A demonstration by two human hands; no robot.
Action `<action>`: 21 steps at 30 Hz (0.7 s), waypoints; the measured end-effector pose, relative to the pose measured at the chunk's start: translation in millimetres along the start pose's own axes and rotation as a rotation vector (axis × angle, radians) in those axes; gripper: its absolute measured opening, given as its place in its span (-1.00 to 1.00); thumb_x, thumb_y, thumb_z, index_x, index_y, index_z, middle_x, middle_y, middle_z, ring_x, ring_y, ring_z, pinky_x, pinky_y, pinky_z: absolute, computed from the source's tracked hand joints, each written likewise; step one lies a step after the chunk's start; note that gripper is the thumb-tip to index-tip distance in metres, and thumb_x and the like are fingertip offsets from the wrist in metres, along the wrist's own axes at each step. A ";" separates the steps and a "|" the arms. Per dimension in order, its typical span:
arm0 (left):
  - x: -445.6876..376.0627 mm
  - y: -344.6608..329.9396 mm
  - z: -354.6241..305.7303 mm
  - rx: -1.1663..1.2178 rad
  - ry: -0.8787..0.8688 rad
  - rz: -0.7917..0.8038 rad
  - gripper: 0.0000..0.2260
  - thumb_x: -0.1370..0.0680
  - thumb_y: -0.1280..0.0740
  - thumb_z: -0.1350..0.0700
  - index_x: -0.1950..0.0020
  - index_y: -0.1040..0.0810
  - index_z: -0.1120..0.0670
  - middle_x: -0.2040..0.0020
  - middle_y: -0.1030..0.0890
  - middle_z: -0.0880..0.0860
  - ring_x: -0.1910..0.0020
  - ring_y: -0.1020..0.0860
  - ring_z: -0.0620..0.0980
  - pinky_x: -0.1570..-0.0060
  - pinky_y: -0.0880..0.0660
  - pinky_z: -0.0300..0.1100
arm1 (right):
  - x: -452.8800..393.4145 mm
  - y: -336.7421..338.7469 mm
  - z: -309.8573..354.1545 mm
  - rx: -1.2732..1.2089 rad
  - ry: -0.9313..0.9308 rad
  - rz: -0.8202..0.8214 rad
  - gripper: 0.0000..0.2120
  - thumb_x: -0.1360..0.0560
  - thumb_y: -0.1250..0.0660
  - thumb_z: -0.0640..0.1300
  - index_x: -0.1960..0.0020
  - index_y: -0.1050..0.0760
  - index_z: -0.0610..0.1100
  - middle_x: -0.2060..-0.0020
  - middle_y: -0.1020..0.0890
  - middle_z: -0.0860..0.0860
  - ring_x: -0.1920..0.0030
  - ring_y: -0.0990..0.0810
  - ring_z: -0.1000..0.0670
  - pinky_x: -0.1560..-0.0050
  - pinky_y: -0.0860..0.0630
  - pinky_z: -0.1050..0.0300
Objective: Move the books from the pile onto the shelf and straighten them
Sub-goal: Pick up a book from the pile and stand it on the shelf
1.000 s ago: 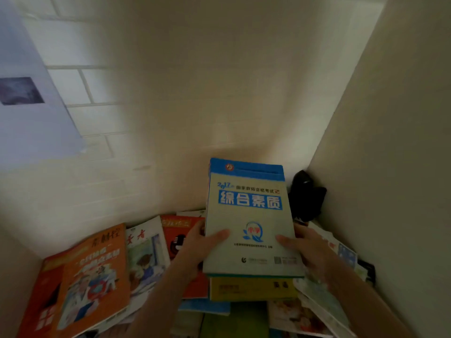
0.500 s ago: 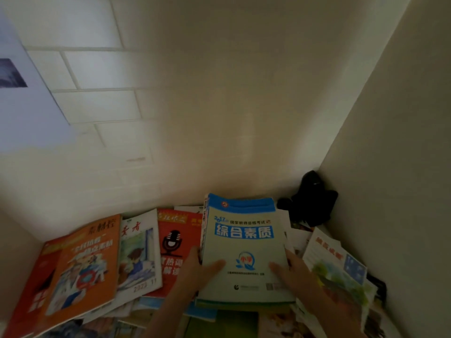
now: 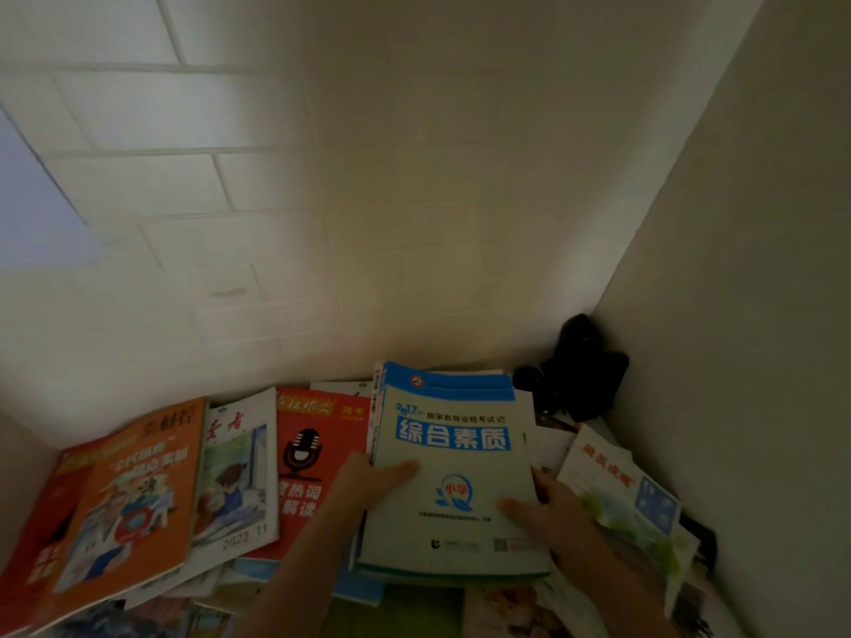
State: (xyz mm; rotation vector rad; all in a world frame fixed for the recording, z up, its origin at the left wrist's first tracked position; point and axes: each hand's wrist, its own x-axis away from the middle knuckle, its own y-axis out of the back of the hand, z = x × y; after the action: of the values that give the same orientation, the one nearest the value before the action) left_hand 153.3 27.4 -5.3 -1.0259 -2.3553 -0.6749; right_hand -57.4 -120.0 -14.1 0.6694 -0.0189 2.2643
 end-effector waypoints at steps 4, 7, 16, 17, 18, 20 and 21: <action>-2.3 1.2 13.2 -0.079 -0.083 -0.061 -0.49 -0.33 -0.54 -0.08 -0.16 -0.44 0.08 -0.04 -0.62 0.01 0.11 -0.61 -0.05 0.32 -0.54 -0.25 | -6.2 -3.4 16.5 -0.028 -0.050 -0.009 -0.63 -0.26 -0.59 -0.27 0.01 -0.56 -0.07 0.10 -0.70 -0.05 0.12 -0.69 -0.07 0.17 -0.65 0.00; 14.7 -3.3 15.7 -0.009 -0.188 -0.092 -0.57 -0.39 -0.52 0.01 -0.14 -0.40 0.05 0.04 -0.57 -0.06 0.18 -0.57 -0.15 0.38 -0.48 -0.33 | -7.1 -2.9 22.2 -0.059 -0.093 0.032 -0.56 -0.24 -0.60 -0.29 -0.09 -0.59 -0.20 0.05 -0.71 -0.12 0.06 -0.70 -0.15 0.01 -0.63 -0.20; 32.6 21.9 -13.4 0.223 -0.583 -0.067 -0.50 -0.41 -0.49 0.18 -0.25 -0.36 -0.04 -0.07 -0.62 -0.05 0.02 -0.66 -0.07 0.19 -0.64 -0.10 | 10.8 -20.2 56.1 0.066 0.350 -0.143 -0.42 -0.32 -0.54 -0.32 -0.24 -0.39 -0.05 -0.04 -0.61 0.10 0.01 -0.62 0.24 0.15 -0.60 0.29; 30.3 23.4 -14.5 0.215 -0.611 -0.049 -0.49 -0.43 -0.48 0.21 -0.28 -0.35 -0.03 -0.10 -0.61 -0.05 -0.02 -0.65 -0.07 0.15 -0.64 -0.07 | 10.2 -23.5 54.3 0.068 0.400 -0.158 -0.40 -0.32 -0.53 -0.35 -0.26 -0.37 -0.07 -0.05 -0.59 0.11 0.02 -0.59 0.31 0.20 -0.56 0.38; 26.9 24.3 -13.1 0.211 -0.632 -0.028 -0.49 -0.44 -0.46 0.23 -0.30 -0.33 -0.02 -0.13 -0.60 -0.03 -0.07 -0.63 -0.04 0.11 -0.64 -0.01 | 9.0 -27.6 49.8 0.070 0.434 -0.171 -0.38 -0.33 -0.51 -0.38 -0.28 -0.35 -0.09 -0.07 -0.58 0.10 0.00 -0.59 0.32 0.20 -0.54 0.43; 20.2 23.8 -6.8 0.210 -0.653 -0.001 -0.46 -0.44 -0.45 0.24 -0.32 -0.30 -0.02 -0.18 -0.58 0.02 -0.13 -0.61 0.02 0.05 -0.62 0.09 | 7.5 -35.9 39.4 0.050 0.468 -0.191 -0.37 -0.34 -0.49 -0.40 -0.32 -0.34 -0.12 -0.10 -0.59 0.06 -0.06 -0.61 0.20 0.21 -0.55 0.41; 18.4 22.9 -5.0 0.217 -0.661 0.004 -0.45 -0.44 -0.46 0.24 -0.33 -0.29 -0.02 -0.18 -0.57 0.03 -0.13 -0.61 0.03 0.06 -0.63 0.07 | 9.3 -38.8 37.5 0.022 0.490 -0.199 -0.40 -0.35 -0.49 -0.39 -0.30 -0.35 -0.13 -0.08 -0.61 0.06 -0.03 -0.63 0.19 0.22 -0.56 0.39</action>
State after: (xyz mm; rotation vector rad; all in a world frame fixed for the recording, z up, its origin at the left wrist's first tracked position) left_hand 160.8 47.8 15.2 -1.2932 -2.8904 -0.0581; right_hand -19.2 -94.2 15.4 0.1060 0.2972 2.1784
